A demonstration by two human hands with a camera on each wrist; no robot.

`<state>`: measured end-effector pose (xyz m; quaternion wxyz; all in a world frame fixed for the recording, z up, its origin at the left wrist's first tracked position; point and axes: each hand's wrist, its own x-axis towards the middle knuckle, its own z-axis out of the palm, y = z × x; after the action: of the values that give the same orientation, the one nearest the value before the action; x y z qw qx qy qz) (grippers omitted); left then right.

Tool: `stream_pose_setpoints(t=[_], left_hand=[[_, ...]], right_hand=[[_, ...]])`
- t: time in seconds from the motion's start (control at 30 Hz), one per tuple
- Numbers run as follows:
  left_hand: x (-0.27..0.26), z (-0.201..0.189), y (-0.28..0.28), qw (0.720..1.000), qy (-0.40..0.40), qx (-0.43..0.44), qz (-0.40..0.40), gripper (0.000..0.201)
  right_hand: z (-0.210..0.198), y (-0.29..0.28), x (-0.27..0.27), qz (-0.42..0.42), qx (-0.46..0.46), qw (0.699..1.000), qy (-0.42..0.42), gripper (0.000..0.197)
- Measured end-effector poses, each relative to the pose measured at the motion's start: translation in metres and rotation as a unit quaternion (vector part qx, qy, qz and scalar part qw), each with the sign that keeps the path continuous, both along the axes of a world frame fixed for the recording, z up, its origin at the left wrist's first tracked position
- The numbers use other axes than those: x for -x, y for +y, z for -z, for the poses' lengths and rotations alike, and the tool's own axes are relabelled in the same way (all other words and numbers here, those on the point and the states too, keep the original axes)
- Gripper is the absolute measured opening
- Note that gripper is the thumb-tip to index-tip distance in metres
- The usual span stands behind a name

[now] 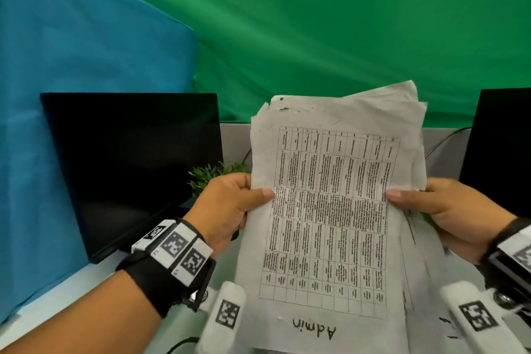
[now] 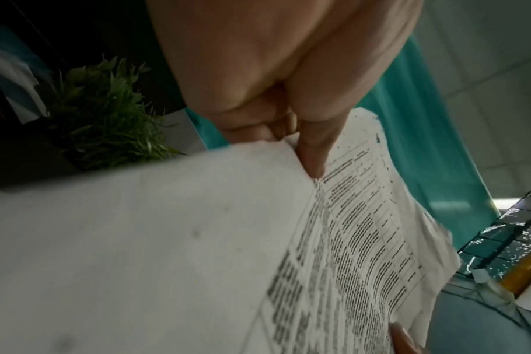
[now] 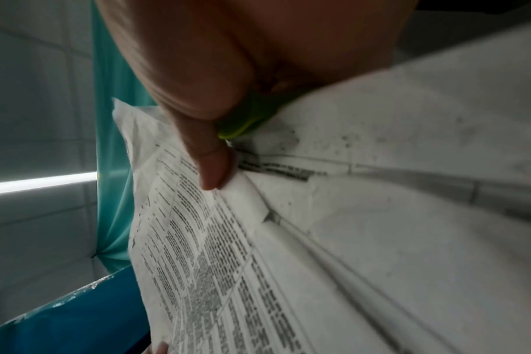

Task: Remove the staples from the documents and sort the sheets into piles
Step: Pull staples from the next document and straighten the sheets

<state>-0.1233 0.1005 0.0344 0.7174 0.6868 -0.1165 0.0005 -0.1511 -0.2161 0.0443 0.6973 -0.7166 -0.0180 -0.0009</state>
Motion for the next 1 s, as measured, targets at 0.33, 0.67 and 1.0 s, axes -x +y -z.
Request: stream_pose_setpoints(t=[0.33, 0.67, 1.0], left_hand=[[-0.005, -0.002, 0.005, 1.0, -0.012, -0.002, -0.01, 0.027], [0.011, -0.063, -0.014, 0.931, -0.102, -0.348, 0.044, 0.021], [-0.011, 0.122, -0.002, 0.962, 0.261, 0.006, -0.082, 0.054]], right_hand=[[0.0, -0.006, 0.004, -0.025, 0.059, 0.998, 0.028, 0.027], [-0.042, 0.022, 0.005, 0.004, 0.444, 0.889, -0.11, 0.023], [-0.01, 0.01, -0.001, 0.16, 0.424, 0.876, -0.163, 0.062]])
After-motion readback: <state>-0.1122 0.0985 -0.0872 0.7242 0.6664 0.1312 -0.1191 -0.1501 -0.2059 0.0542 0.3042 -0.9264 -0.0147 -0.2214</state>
